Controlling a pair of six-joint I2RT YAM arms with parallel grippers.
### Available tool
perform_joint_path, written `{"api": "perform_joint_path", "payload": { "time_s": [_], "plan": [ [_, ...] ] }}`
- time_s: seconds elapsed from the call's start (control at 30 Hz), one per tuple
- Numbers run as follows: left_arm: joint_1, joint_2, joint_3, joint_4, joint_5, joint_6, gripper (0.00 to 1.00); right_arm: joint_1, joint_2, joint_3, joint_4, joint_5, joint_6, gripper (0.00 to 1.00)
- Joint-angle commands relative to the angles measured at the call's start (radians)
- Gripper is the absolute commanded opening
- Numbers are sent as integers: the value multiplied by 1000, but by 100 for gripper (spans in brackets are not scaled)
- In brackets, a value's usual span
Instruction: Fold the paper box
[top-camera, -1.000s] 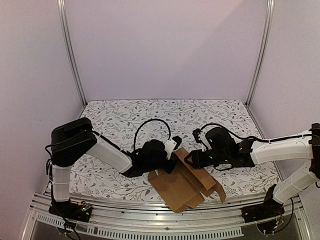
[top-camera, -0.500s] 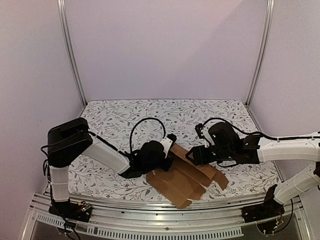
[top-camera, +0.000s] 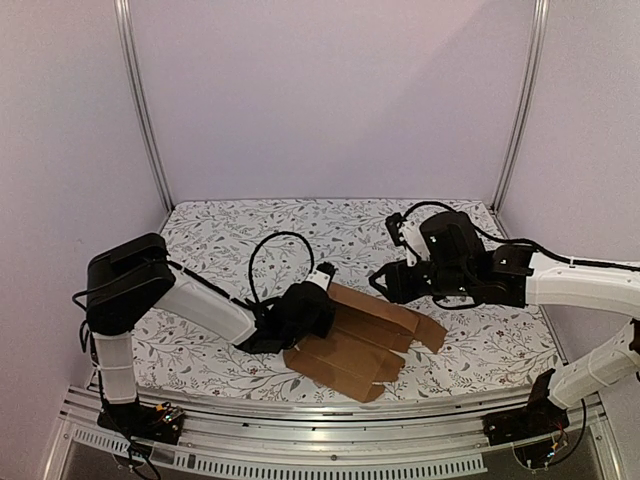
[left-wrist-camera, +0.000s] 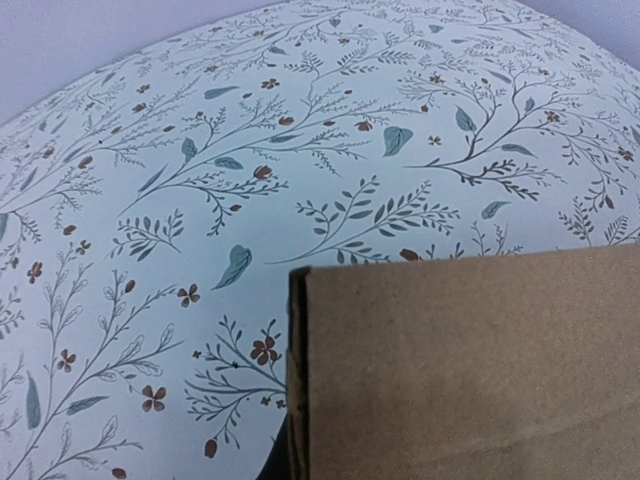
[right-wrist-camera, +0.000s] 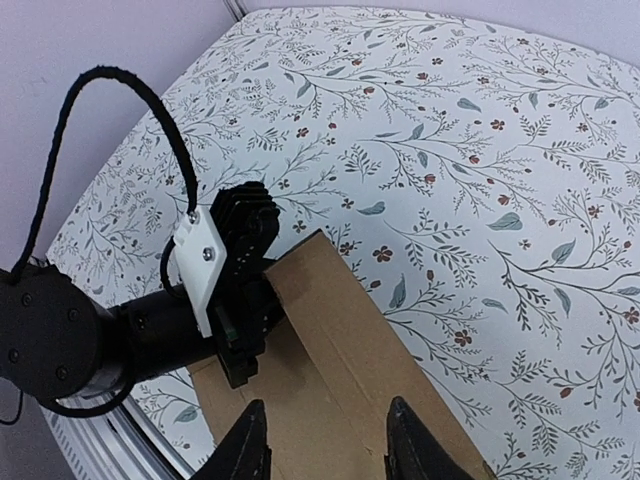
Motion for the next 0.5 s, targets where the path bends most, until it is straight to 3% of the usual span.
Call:
{"api": "perform_joint_path", "payload": {
  "time_s": [0.0, 0.23, 0.47],
  "plan": [
    [-5, 12, 16, -63, -13, -16, 0, 5, 93, 63, 53, -67, -10, 33],
    [-4, 14, -1, -43, 10, -14, 0, 4, 245, 92, 205, -134, 37, 9],
    [-4, 16, -14, -28, 11, -13, 0, 5, 360, 99, 332, -175, 100, 1]
  ]
}}
